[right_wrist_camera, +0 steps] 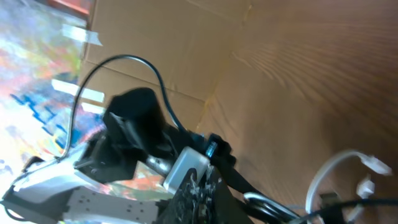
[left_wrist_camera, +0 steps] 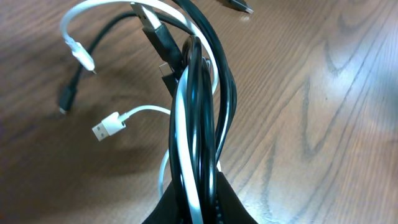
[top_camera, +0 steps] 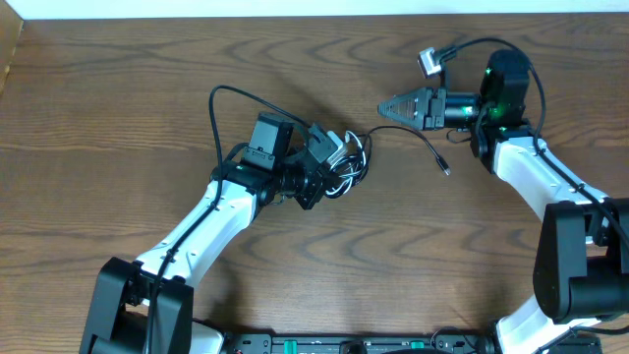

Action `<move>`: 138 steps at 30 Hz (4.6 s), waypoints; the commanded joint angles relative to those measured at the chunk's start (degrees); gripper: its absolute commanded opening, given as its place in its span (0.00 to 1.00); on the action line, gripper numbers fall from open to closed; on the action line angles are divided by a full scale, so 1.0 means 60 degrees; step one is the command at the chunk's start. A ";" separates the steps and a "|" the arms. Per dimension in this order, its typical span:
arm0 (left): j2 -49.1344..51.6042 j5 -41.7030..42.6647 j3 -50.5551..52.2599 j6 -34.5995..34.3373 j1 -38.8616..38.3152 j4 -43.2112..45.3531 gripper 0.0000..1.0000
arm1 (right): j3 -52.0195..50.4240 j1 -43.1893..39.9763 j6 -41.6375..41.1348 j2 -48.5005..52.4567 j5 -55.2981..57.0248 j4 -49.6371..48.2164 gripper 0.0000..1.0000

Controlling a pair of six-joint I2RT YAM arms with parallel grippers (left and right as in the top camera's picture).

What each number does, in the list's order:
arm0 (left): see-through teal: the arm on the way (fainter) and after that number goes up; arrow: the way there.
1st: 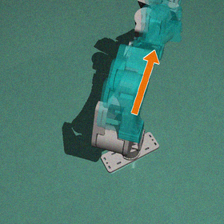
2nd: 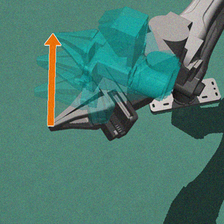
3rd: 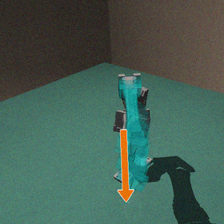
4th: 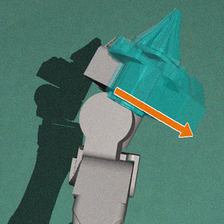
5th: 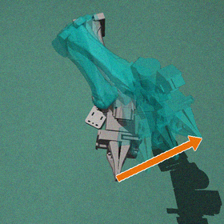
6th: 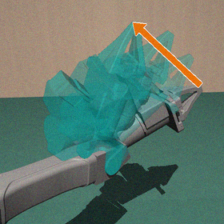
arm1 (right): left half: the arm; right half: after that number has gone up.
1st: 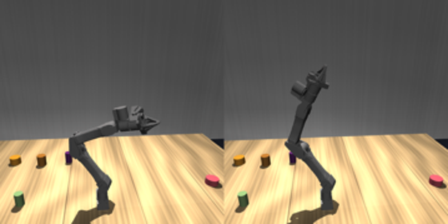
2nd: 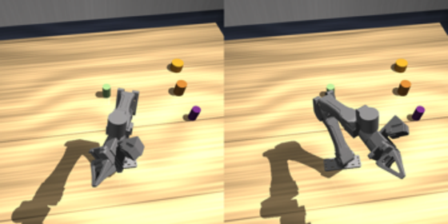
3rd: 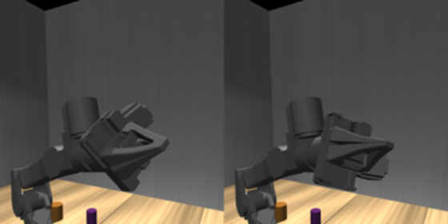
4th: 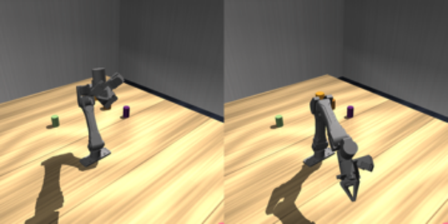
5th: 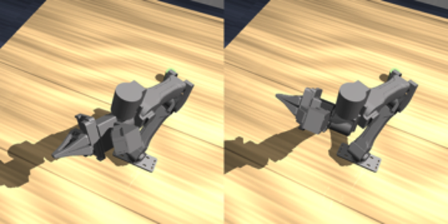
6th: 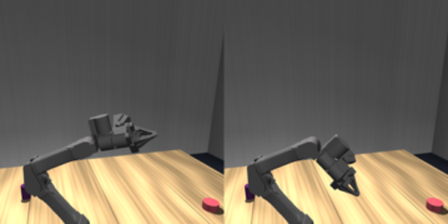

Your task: Untangle cables

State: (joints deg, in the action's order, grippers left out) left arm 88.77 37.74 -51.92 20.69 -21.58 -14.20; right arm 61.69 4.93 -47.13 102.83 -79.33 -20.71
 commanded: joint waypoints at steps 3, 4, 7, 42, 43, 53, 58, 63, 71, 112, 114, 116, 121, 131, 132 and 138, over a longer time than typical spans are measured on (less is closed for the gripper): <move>0.0011 0.0029 0.0029 -0.1701 -0.0007 0.0029 0.08 | 0.0073 -0.0015 0.2565 -0.0160 0.0991 0.1854 0.03; 0.0040 0.0029 0.0029 -0.1996 -0.0007 0.0047 0.08 | 0.0073 -0.0018 0.2925 -0.0160 0.1260 0.2361 0.03; 0.0237 0.0025 0.0029 -0.2728 -0.0007 0.0084 0.08 | 0.0073 -0.0018 0.3752 -0.0160 0.2065 0.3712 0.03; 0.0488 -0.4255 -0.0718 -0.4863 -0.1140 0.0197 0.20 | 0.0073 0.0423 0.5512 -0.0157 0.8812 0.8517 0.15; 0.0597 -0.4495 -0.0718 -0.4863 -0.1224 0.0401 0.20 | 0.0073 0.0543 0.5512 -0.0157 0.8816 0.8480 0.16; 0.1796 -0.4768 -0.0718 -0.4863 -0.1275 0.1927 0.34 | 0.0073 0.1220 0.5508 -0.0157 0.9675 0.8291 0.18; 0.2437 -0.4768 -0.0718 -0.4860 -0.1275 0.2521 0.36 | 0.0073 0.1479 0.5508 -0.0157 0.9741 0.8160 0.19; 0.3020 -0.5264 -0.0714 -0.4860 -0.1275 0.2929 0.44 | 0.0073 0.1632 0.5508 -0.0157 0.9737 0.8094 0.20; 0.3577 -0.5654 -0.0718 -0.5147 -0.1275 0.2962 0.08 | 0.0073 0.1679 0.5508 -0.0157 0.9737 0.8076 0.20; 0.0801 -0.3694 -0.0721 -1.1227 -0.1275 0.2153 0.08 | 0.0073 0.1694 0.7009 -0.0157 0.7380 0.7854 0.56; 0.0925 -0.3359 -0.0721 -1.1591 -0.1275 0.2157 0.08 | 0.0073 0.1734 0.7012 -0.0157 0.7413 0.7847 0.57; 0.0958 -0.3118 -0.0721 -1.1865 -0.1271 0.2218 0.08 | 0.0073 0.1792 0.7012 -0.0157 0.7417 0.7825 0.57; 0.0958 -0.2022 -0.0721 -1.2018 -0.1271 0.3151 0.08 | 0.0073 0.1821 0.7009 -0.0157 0.7828 0.7810 0.56; 0.0958 -0.1100 -0.0714 -1.3223 -0.1271 0.3493 0.08 | 0.0073 0.1818 0.7009 -0.0157 0.8040 0.7675 0.46; 0.0958 -0.1060 -0.0714 -1.3340 -0.1271 0.3493 0.08 | 0.0073 0.1818 0.7009 -0.0157 0.8142 0.7628 0.45; 0.0958 -0.0969 -0.0685 -1.4036 -0.1275 0.3493 0.08 | 0.0073 0.1821 0.6524 -0.0157 1.0120 0.7599 0.24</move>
State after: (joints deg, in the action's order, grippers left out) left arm 94.35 30.09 -56.23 -60.45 -29.15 6.50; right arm 61.91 15.57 -6.15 102.83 -26.85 24.64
